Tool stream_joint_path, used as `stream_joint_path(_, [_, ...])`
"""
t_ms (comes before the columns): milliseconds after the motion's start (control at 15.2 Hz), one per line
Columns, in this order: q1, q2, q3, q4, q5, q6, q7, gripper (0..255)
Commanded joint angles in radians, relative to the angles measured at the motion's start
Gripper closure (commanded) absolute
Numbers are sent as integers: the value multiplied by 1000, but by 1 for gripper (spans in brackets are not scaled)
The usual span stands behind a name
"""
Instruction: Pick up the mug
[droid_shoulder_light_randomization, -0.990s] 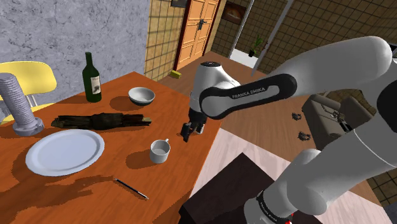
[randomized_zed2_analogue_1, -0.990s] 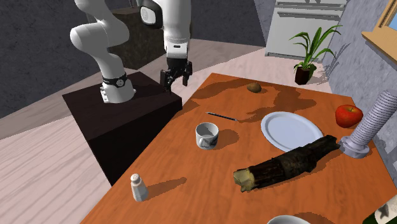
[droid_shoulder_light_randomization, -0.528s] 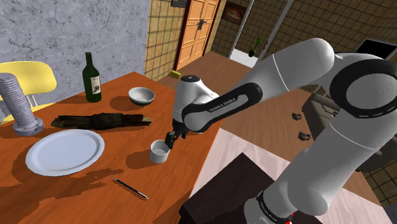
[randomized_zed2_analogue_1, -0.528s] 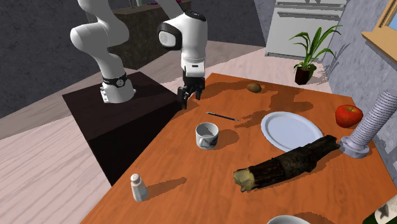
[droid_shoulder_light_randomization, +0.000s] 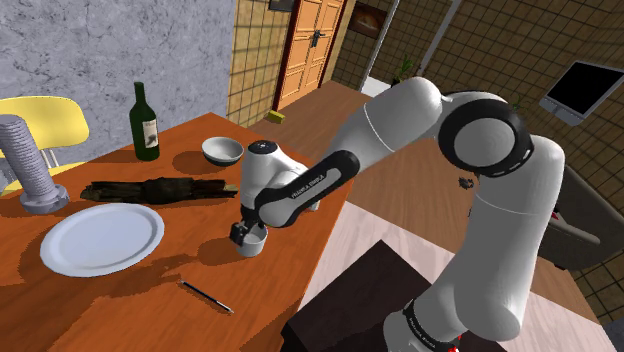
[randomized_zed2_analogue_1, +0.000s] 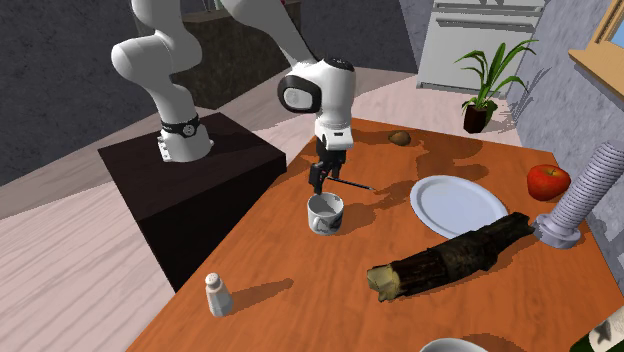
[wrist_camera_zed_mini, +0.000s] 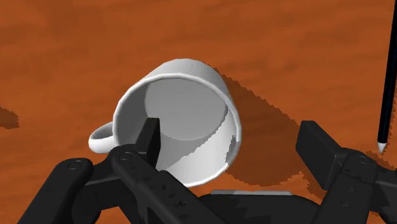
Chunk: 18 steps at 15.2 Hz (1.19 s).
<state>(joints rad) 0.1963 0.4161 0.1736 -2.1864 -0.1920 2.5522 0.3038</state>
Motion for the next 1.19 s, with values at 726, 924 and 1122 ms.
stream_joint_path(726, [48, 192, -41, 112, -59, 87, 44, 255])
stream_joint_path(924, [48, 192, -41, 111, -59, 88, 44, 255])
stream_joint_path(1122, [48, 192, -41, 111, -59, 88, 44, 255])
